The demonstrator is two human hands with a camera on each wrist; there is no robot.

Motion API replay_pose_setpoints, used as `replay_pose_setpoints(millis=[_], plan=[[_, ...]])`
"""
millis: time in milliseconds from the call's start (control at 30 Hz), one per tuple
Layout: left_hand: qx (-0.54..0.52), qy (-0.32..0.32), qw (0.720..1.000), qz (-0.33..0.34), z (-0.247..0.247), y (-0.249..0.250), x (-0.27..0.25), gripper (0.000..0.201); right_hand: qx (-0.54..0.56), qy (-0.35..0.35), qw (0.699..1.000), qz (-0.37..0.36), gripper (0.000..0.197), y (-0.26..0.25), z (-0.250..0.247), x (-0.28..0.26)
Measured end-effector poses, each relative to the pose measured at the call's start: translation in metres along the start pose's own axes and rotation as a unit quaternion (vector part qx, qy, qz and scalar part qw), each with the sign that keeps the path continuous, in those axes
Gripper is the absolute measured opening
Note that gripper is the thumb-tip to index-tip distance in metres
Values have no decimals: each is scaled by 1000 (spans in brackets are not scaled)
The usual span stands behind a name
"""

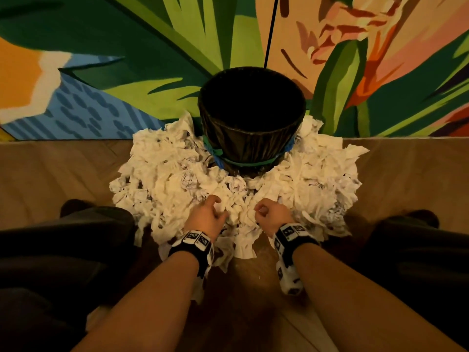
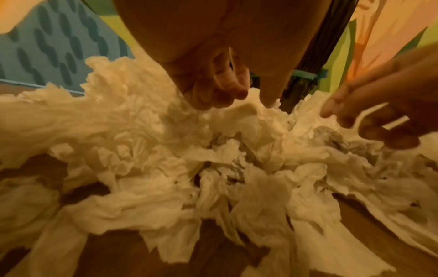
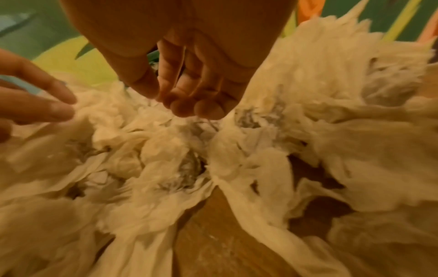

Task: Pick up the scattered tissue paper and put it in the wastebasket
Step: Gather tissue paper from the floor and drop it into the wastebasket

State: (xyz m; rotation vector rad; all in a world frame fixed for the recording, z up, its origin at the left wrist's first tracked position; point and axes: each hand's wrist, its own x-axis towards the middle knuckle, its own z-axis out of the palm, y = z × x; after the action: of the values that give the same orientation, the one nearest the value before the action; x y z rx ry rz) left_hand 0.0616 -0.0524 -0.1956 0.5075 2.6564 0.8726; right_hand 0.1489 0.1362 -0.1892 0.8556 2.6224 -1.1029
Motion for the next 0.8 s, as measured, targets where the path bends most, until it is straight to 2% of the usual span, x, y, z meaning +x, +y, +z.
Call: replay_pose_setpoints(millis=[133, 233, 300, 433, 600, 700, 800], plan=[[57, -10, 998, -34, 5, 0, -5, 44, -54, -42, 997, -34, 32, -24, 19, 6], [64, -9, 996, -53, 6, 2, -4, 29, -70, -43, 996, -32, 45, -41, 34, 9], [57, 12, 997, -45, 6, 3, -2, 22, -78, -27, 996, -34, 41, -49, 41, 13], [35, 52, 998, -24, 3, 4, 0, 21, -98, -33, 994, -31, 30, -54, 43, 18], [-36, 117, 992, -7, -6, -2, 4, 21, -30, 9, 999, -34, 32, -44, 32, 12], [-133, 138, 981, -33, -14, -2, 8, 18, 52, 26, 998, 9, 40, -39, 16, 8], [-174, 157, 970, -61, -19, -1, 11, 15, 153, 75, 983, 74, 48, -33, 2, 9]])
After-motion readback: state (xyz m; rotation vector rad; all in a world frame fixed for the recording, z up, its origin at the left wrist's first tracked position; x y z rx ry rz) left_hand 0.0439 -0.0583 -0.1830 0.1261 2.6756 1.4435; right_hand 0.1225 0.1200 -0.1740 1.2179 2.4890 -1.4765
